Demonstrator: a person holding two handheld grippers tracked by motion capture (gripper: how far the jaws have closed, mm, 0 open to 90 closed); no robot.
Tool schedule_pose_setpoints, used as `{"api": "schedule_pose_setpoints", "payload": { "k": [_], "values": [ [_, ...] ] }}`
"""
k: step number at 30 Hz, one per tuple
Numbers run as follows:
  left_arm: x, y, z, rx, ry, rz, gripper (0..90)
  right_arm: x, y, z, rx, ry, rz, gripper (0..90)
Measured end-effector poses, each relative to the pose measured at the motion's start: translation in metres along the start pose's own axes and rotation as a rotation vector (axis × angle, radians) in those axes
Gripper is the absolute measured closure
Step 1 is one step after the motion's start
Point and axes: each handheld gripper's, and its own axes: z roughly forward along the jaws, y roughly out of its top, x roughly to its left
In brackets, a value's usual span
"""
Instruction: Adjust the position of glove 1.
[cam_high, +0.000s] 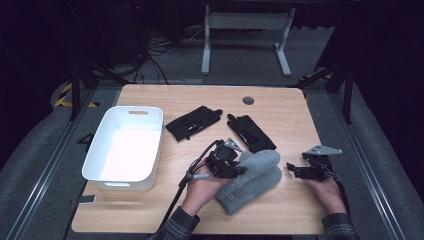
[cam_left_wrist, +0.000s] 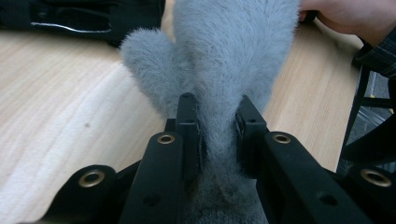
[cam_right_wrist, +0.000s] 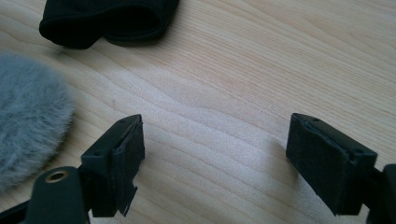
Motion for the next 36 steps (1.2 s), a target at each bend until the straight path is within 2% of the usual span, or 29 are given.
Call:
{"api": "schedule_pose_setpoints", "payload": {
  "k": [3, 8, 15, 18, 19, 23, 26, 29, 30, 35, 36],
  "values": [
    [-0.004, -0.001, 0.007, 0.013, 0.017, 0.004, 76.5, 0.000, 0.000, 0.000, 0.000, 0.000, 0.000, 20.2],
    [-0.006, -0.004, 0.016, 0.024, 0.016, 0.001, 76.1, 0.000, 0.000, 0.000, 0.000, 0.000, 0.000, 20.2],
    [-0.010, -0.008, 0.026, 0.032, 0.009, 0.000, 70.1, 0.000, 0.000, 0.000, 0.000, 0.000, 0.000, 20.2],
    [-0.010, -0.007, 0.026, 0.038, -0.003, 0.011, 54.3, 0.000, 0.000, 0.000, 0.000, 0.000, 0.000, 20.2],
    [-0.011, -0.007, 0.026, 0.038, -0.007, 0.014, 54.3, 0.000, 0.000, 0.000, 0.000, 0.000, 0.000, 20.2],
    [-0.010, -0.005, 0.022, 0.026, -0.022, 0.045, 43.7, 0.000, 0.000, 0.000, 0.000, 0.000, 0.000, 20.2],
    [-0.007, -0.003, 0.015, 0.004, -0.057, 0.080, 39.4, 0.000, 0.000, 0.000, 0.000, 0.000, 0.000, 20.2],
    [-0.003, 0.001, 0.010, -0.004, -0.049, 0.109, 34.1, 0.000, 0.000, 0.000, 0.000, 0.000, -0.001, 20.1],
    [0.002, 0.004, 0.007, -0.029, -0.060, 0.120, 33.5, 0.000, 0.000, 0.000, 0.000, 0.000, 0.000, 20.1],
    [0.015, 0.012, 0.005, -0.040, -0.059, 0.115, 31.6, 0.000, 0.000, 0.000, 0.000, 0.000, 0.000, 20.1],
    [0.018, 0.013, 0.006, -0.041, -0.068, 0.102, 31.6, 0.000, 0.000, 0.000, 0.000, 0.000, 0.000, 20.1]
  ]
}}
